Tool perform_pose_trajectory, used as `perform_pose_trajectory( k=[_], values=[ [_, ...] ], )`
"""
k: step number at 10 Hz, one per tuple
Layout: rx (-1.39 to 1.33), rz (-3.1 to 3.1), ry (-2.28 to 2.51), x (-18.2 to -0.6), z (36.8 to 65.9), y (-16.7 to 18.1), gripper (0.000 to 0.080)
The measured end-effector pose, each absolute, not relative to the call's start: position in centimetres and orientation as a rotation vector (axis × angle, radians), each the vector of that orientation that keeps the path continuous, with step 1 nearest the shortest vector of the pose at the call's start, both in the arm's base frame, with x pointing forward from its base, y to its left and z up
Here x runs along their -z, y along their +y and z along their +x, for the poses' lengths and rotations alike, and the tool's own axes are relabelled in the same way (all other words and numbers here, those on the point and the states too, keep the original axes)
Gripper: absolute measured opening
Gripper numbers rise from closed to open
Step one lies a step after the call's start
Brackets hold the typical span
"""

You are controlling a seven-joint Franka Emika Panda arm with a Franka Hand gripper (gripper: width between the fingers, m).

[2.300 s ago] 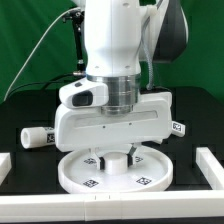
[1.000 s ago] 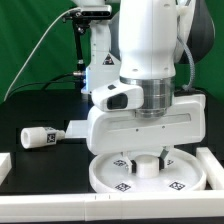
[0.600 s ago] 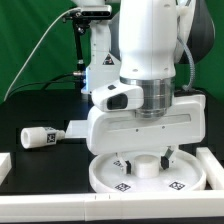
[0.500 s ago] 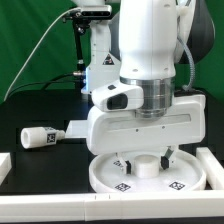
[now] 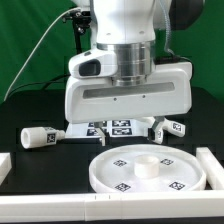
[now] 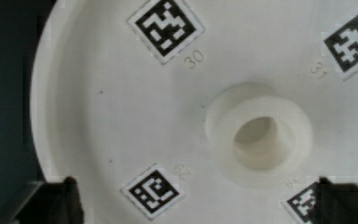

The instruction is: Assemble round table

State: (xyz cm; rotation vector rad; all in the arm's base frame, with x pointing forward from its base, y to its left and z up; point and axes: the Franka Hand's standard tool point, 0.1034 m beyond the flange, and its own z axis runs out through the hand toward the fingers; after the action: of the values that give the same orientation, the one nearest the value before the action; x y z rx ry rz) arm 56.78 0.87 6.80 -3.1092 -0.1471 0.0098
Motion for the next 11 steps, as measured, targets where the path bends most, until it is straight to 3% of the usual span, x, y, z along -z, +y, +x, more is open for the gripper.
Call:
perform_pose_trajectory(
  k=[3,7,11],
  values=[
    [-0.011,-3.114,-0.136,-6.5,56.6,0.7,0.0648],
    [-0.025,-3.119,0.317,-6.6,54.7,-3.8,0.0648],
    [-0.026,-3.035,0.694,-6.5,54.7,-3.6,0.0648]
  ],
)
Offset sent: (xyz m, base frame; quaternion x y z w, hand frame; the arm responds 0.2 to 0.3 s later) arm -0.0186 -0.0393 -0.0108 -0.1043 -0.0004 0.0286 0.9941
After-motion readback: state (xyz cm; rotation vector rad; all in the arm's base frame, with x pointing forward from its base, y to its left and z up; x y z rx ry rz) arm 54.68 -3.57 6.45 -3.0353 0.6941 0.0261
